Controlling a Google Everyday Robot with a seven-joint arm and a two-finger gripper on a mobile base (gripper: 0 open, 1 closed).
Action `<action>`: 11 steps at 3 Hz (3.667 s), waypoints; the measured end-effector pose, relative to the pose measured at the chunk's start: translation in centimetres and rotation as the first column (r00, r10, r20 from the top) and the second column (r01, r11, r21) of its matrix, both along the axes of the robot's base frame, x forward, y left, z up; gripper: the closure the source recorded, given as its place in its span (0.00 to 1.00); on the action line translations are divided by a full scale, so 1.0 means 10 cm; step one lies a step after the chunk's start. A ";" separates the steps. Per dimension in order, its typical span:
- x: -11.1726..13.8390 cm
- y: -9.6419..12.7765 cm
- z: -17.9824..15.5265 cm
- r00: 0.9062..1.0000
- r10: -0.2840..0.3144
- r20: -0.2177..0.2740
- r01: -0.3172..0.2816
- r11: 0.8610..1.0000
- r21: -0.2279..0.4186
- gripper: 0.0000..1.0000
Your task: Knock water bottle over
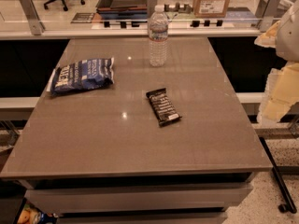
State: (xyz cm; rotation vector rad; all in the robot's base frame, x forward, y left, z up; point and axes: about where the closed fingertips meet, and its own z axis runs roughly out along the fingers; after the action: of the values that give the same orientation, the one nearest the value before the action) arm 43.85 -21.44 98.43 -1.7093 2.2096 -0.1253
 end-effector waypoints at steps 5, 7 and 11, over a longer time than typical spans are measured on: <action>0.43 0.14 -0.02 0.979 -0.078 0.189 0.024 0.961 0.275 0.00; 0.91 0.41 -0.17 0.950 -0.167 0.263 0.016 0.869 0.495 0.00; 1.48 0.55 -0.16 0.920 -0.245 0.307 0.016 0.804 0.594 0.00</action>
Offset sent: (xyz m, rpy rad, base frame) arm 0.0100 0.0014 -0.0009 0.0326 -0.0199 0.0048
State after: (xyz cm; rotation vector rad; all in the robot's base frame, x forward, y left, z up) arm 58.63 -15.97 96.84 -1.0840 1.8197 0.1725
